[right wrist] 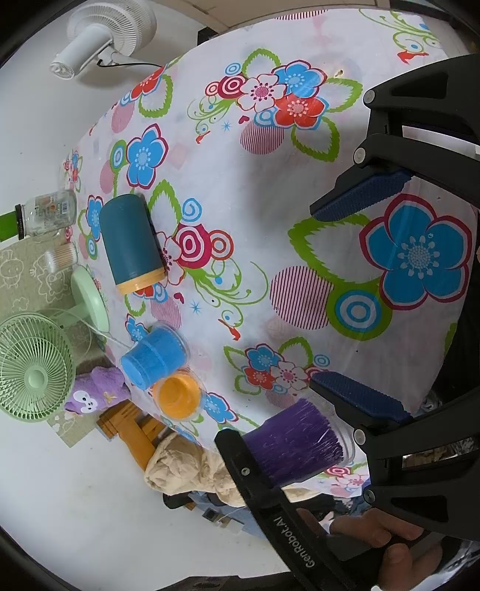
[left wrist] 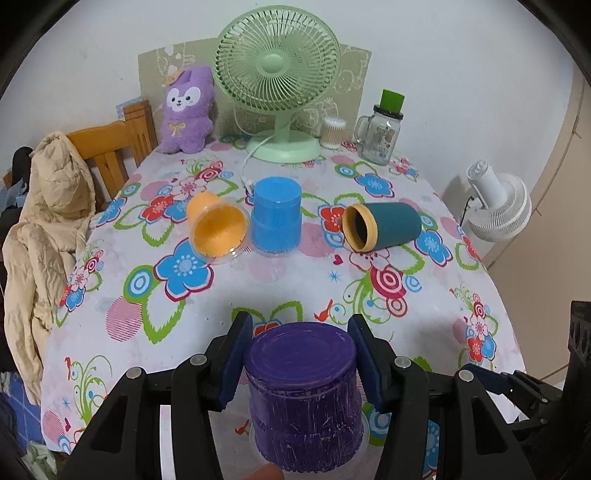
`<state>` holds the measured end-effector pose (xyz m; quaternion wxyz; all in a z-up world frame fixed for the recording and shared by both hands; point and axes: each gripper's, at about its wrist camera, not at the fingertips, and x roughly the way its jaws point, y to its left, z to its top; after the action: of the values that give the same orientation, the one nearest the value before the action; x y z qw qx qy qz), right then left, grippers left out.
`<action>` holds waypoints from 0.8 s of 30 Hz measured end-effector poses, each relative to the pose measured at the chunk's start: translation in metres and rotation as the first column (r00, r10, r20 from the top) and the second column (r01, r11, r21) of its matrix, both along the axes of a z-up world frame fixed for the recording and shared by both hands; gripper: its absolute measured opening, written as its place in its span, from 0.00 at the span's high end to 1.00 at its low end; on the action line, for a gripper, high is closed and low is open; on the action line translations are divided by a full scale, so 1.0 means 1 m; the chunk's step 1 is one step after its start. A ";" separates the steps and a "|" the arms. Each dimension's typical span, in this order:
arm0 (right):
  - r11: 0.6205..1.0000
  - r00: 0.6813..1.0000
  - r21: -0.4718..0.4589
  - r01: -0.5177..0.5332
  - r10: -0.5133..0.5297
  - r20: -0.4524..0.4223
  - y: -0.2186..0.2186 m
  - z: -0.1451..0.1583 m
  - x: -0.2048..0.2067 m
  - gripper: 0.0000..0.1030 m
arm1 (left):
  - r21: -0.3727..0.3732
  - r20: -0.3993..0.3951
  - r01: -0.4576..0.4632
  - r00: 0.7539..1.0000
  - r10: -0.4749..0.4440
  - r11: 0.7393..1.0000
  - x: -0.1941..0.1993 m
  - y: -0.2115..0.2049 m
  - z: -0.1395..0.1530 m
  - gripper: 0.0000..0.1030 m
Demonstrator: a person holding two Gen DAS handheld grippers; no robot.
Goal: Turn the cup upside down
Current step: 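Rotate the held purple cup with the left gripper, rim toward the table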
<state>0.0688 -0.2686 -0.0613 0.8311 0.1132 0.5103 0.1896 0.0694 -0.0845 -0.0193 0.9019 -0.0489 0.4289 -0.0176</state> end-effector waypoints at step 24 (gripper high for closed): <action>1.000 1.000 -0.019 -0.008 0.007 -0.005 0.008 -0.004 -0.001 0.17 | -0.029 0.087 -0.034 0.996 0.036 0.999 -0.009 0.006 -0.001 0.46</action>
<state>0.0674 -0.2609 -0.0655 0.8302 0.1040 0.5145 0.1877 0.0608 -0.0781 -0.0204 0.9191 -0.0681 0.3879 -0.0099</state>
